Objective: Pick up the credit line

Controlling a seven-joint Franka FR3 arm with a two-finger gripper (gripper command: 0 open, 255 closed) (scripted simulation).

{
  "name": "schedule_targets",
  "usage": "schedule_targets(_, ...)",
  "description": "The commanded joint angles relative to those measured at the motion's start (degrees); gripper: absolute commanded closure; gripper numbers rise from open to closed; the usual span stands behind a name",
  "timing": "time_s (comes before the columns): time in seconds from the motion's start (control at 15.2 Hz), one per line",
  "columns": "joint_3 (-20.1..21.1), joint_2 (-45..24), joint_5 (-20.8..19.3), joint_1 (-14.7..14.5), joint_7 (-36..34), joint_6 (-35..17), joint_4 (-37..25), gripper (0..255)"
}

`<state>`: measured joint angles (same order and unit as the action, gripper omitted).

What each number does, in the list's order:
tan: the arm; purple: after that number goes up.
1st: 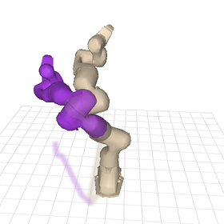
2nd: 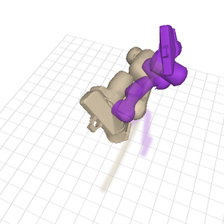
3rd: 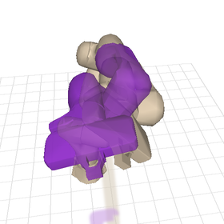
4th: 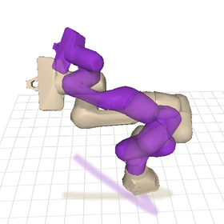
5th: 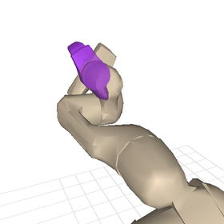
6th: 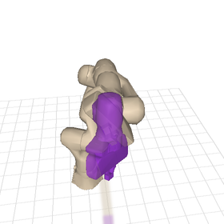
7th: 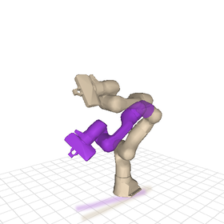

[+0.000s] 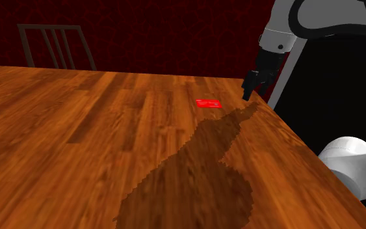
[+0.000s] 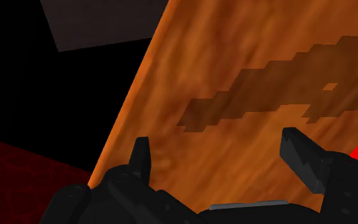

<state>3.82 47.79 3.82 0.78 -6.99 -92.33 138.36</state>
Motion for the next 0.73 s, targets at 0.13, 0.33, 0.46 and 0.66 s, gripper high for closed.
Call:
schedule_targets(0.13,-0.95,-0.91,1.01,-2.67,5.34,-5.59,0.99,0)
schedule_targets(0.33,-2.46,-2.42,2.95,-6.99,13.57,-13.55,2.13,0)
schedule_targets(0.46,-3.53,-3.45,4.52,-10.1,19.25,-18.5,2.67,0)
schedule_targets(0.66,-5.29,-4.92,7.25,-15.2,28.11,-25.3,3.22,0)
